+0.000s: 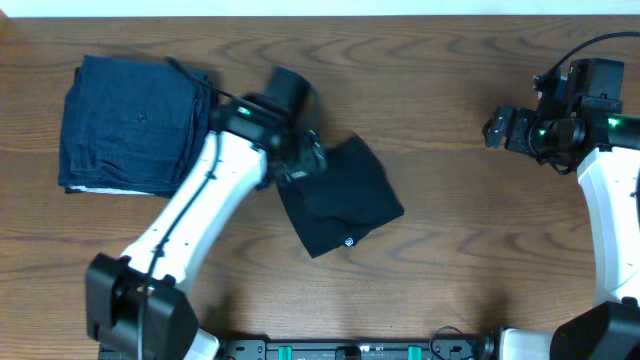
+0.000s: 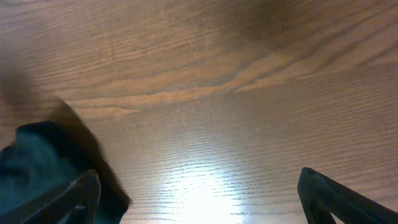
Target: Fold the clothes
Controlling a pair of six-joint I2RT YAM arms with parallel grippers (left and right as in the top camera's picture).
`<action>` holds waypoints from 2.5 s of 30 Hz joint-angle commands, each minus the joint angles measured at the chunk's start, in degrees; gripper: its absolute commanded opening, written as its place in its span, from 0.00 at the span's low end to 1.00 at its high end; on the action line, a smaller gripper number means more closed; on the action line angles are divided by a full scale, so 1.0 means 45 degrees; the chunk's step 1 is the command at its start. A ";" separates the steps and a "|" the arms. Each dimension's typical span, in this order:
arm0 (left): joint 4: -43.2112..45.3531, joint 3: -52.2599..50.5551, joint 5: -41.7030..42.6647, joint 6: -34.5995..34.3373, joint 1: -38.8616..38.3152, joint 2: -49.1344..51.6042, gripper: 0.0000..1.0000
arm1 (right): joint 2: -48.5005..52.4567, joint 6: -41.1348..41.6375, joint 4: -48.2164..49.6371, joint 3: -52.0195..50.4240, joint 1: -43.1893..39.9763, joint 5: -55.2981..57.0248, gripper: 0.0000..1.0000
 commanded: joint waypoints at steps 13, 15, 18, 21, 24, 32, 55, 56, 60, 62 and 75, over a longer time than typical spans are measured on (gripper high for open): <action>0.3177 -0.3395 -0.0563 -0.1642 -0.1311 0.1020 0.98 | -0.0005 0.0000 -0.0015 -0.0015 -0.0068 0.0083 0.99; 0.4090 -0.3915 -0.0563 -0.1647 -0.1311 0.1093 0.98 | -0.0005 0.0000 -0.0015 -0.0015 -0.0068 0.0083 0.99; 0.5022 -0.4527 -0.0563 -0.1860 -0.1311 0.1161 0.98 | -0.0005 0.0000 -0.0015 -0.0015 -0.0068 0.0083 0.99; 0.5387 -0.4911 -0.0617 -0.2234 -0.1311 0.1302 0.98 | -0.0005 0.0000 -0.0015 -0.0015 -0.0068 0.0083 0.99; 0.5372 -0.4940 -0.0816 -0.2259 -0.1311 0.1564 0.98 | -0.0005 0.0000 -0.0015 -0.0015 -0.0068 0.0083 0.99; 0.5425 -0.4940 -0.0903 -0.2749 -0.1311 0.2399 0.98 | -0.0005 0.0000 -0.0015 -0.0015 -0.0068 0.0083 0.99; 0.4250 -0.4396 -0.0894 -0.2710 -0.0923 0.3215 0.80 | -0.0005 0.0000 -0.0010 -0.0015 -0.0068 0.0083 0.99; 0.3920 -0.4231 -0.0899 -0.2589 -0.0811 0.3050 0.81 | -0.0005 0.0000 -0.0015 -0.0015 -0.0068 0.0083 0.99; 0.3337 -0.4070 -0.0899 -0.2463 -0.0549 0.2302 0.82 | -0.0005 0.0000 -0.0015 -0.0015 -0.0068 0.0083 0.99; 0.3196 -0.4070 -0.0899 -0.2438 -0.0549 0.2064 0.83 | -0.0005 0.0000 -0.0015 -0.0015 -0.0068 0.0083 0.99; 0.2404 -0.4070 -0.0899 -0.1807 -0.0559 0.0369 0.85 | -0.0005 0.0000 -0.0010 -0.0015 -0.0068 0.0083 0.99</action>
